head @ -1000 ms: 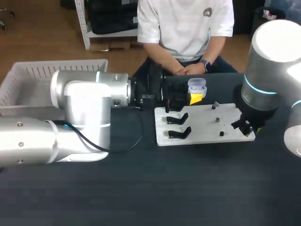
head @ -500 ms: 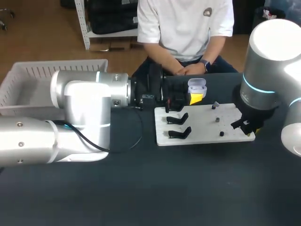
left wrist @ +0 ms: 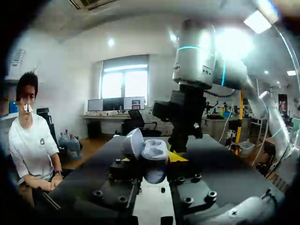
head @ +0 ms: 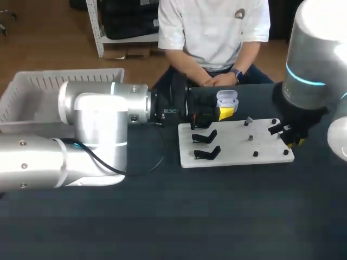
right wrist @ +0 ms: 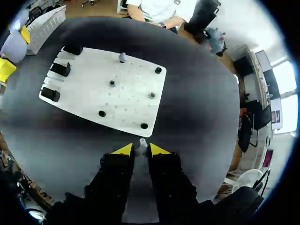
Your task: Pick up each earbud case from the left stands, insert the matching earbuds, close the lid, and place the case in the box.
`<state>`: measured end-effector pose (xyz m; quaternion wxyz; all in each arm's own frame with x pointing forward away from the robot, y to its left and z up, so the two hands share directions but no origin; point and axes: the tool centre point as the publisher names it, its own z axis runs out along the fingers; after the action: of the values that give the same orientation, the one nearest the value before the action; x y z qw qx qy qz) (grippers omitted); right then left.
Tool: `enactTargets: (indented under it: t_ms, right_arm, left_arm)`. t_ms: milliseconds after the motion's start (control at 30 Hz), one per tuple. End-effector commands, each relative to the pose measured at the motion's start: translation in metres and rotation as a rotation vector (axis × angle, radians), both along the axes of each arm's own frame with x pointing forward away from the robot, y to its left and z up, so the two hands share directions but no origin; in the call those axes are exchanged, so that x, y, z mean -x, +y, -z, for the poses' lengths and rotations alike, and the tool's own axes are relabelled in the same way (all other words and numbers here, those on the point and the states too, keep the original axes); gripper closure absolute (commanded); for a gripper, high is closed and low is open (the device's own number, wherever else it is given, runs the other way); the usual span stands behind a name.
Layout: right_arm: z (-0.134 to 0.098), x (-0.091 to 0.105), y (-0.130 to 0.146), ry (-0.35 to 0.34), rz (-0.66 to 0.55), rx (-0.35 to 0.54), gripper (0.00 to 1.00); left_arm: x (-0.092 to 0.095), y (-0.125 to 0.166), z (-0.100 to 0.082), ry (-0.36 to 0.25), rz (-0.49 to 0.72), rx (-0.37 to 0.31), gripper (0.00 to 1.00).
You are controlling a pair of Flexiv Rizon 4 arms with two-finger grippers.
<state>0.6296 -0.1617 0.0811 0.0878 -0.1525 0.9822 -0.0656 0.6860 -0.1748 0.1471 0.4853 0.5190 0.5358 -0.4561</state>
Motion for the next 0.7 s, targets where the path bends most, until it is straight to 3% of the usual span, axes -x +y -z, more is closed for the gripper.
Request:
enactTargets:
  t_ms: [33, 333, 400, 700]
  right_arm:
    - [-0.045, 0.018, 0.003, 0.018, 0.026, -0.004, 1.0]
    - [-0.086, 0.044, 0.021, 0.009, 0.096, -0.037, 1.0]
    - [-0.095, 0.047, 0.023, -0.027, 0.091, -0.045, 1.0]
    - [-0.095, 0.047, 0.023, -0.027, 0.091, -0.045, 1.0]
  left_arm:
    - [0.001, 0.0, 0.002, -0.006, -0.005, 0.008, 1.0]
    - [0.001, 0.0, 0.002, -0.006, -0.005, 0.008, 1.0]
    - [0.001, 0.0, 0.002, -0.006, -0.005, 0.008, 1.0]
    - [0.001, 0.0, 0.002, -0.006, -0.005, 0.008, 1.0]
